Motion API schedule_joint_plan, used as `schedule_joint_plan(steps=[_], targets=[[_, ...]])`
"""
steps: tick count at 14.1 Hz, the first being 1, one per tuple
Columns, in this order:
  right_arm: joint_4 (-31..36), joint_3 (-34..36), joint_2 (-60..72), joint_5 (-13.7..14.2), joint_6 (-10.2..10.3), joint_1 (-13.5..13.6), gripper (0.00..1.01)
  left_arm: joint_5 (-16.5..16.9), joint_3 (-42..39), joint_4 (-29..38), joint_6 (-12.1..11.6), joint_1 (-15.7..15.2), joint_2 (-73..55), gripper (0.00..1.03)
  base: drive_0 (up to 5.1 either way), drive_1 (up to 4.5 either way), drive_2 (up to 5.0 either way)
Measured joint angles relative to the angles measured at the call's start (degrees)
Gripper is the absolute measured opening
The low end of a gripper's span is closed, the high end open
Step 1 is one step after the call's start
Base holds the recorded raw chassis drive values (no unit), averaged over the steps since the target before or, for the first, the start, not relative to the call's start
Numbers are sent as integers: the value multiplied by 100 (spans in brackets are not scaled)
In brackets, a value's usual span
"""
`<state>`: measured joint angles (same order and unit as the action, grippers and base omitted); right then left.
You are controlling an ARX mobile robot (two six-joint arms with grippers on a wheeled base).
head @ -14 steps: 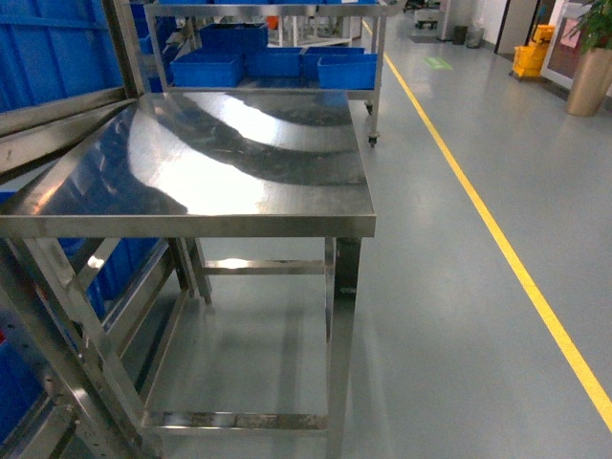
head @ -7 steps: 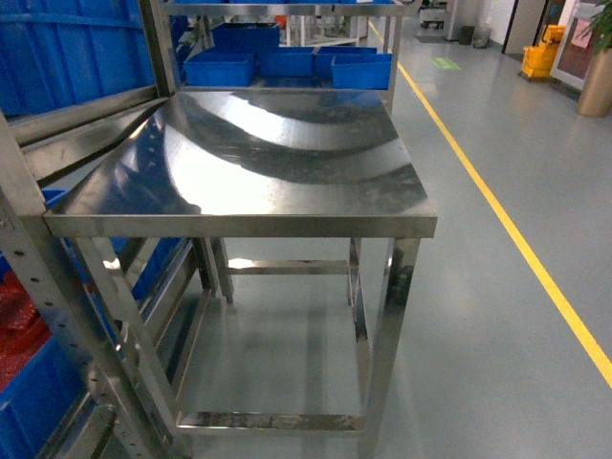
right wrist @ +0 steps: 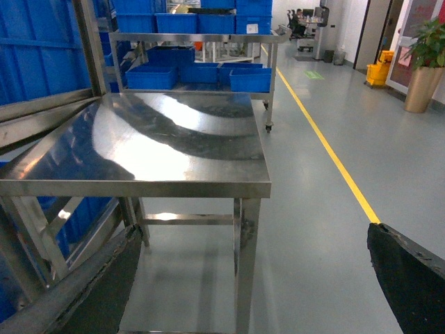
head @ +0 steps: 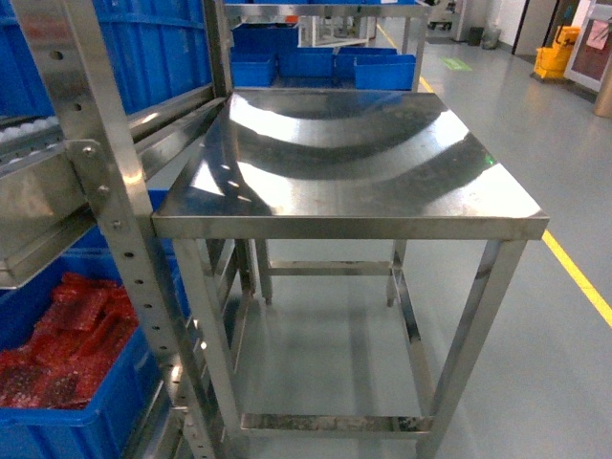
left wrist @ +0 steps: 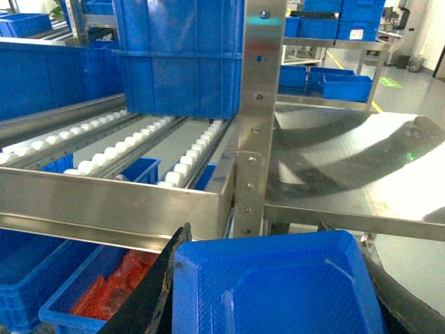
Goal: Pick blue part to blue bin on bottom shelf
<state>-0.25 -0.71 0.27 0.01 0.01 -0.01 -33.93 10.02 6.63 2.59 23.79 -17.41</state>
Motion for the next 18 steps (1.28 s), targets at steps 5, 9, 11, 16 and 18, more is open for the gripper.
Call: schedule_joint_plan(steps=[5, 9, 11, 16, 18], targets=[[-7, 0, 0, 0, 0, 0, 98, 0, 0, 4, 0, 0, 0, 43, -503, 243, 243], [-7, 0, 0, 0, 0, 0, 98, 0, 0, 13, 0, 0, 4, 43, -501, 244, 244], [9, 0, 0, 2, 0, 0, 98, -2, 0, 15, 0, 0, 7, 43, -498, 247, 247], [-7, 0, 0, 2, 0, 0, 98, 2, 0, 11, 0, 0, -4, 43, -503, 243, 243], [-13, 0, 0, 2, 0, 0, 98, 0, 0, -2, 0, 0, -4, 43, -494, 251, 251]])
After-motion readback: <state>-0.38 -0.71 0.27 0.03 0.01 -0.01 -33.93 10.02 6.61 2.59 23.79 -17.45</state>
